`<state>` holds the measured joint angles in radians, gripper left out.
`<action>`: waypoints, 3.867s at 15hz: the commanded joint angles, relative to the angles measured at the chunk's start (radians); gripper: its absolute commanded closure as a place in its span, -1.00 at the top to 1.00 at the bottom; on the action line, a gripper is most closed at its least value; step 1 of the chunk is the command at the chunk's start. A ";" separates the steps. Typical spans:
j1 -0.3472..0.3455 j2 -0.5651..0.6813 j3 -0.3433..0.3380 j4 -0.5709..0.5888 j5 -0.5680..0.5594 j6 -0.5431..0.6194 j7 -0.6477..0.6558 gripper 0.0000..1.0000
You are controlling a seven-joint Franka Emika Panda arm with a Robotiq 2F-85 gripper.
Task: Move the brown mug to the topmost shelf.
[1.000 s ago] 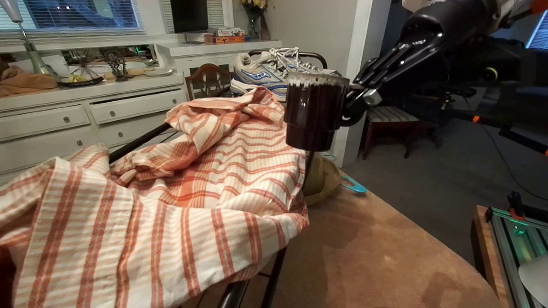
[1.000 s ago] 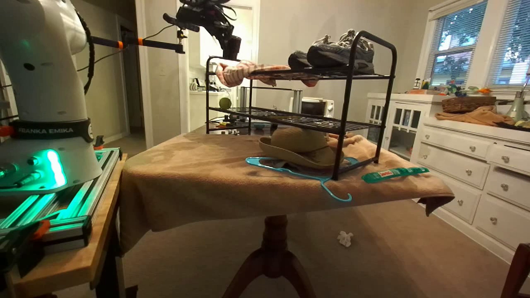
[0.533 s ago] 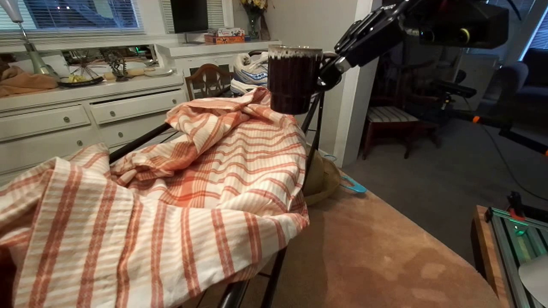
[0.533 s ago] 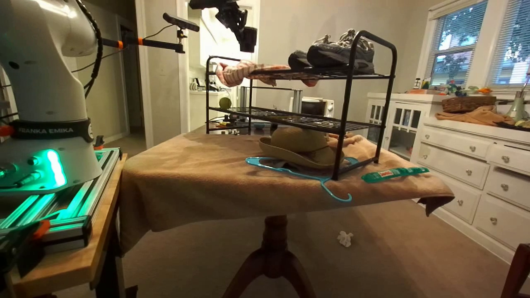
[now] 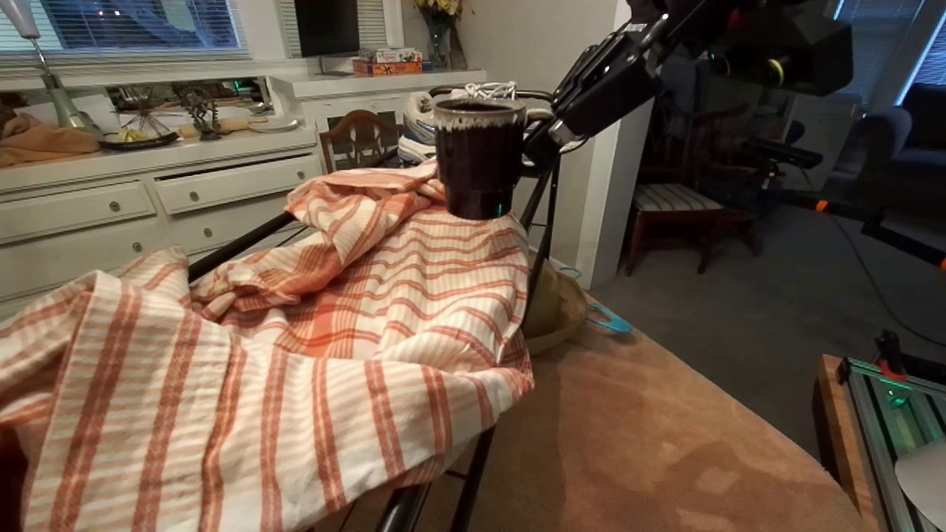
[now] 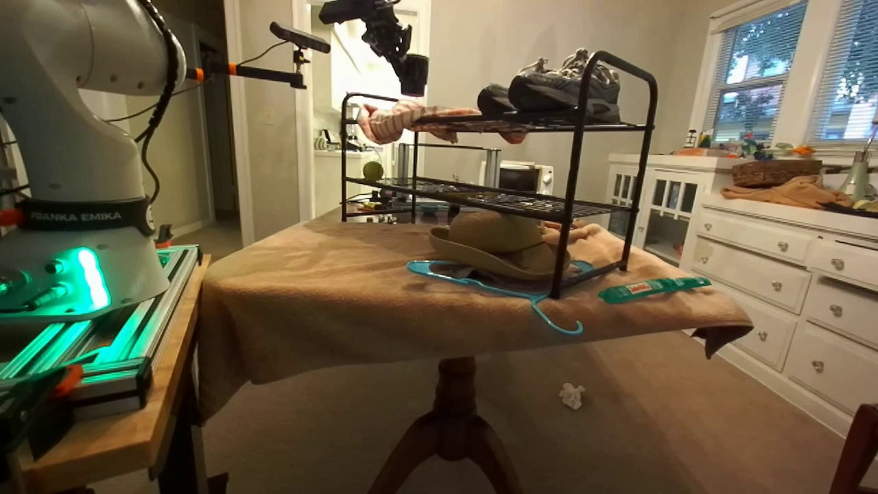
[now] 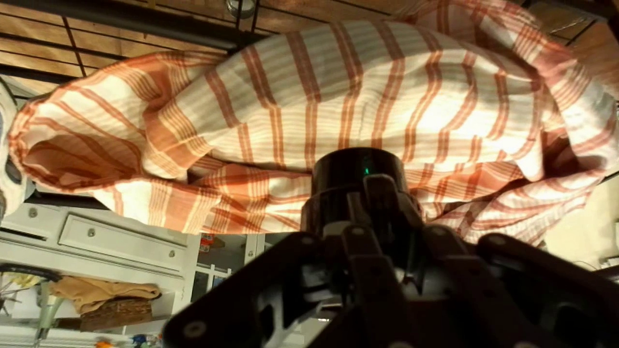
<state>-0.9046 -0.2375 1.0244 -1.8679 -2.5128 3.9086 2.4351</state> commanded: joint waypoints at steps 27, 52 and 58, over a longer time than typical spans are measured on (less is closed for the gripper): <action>-0.777 -0.337 0.546 0.196 0.470 0.167 -0.111 -0.92; -0.784 -0.429 0.526 0.154 0.546 0.230 -0.288 -0.92; -0.776 -0.434 0.533 0.117 0.567 0.219 -0.333 -0.92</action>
<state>-1.6745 -0.6304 1.5659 -1.7389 -1.9894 4.1110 2.1344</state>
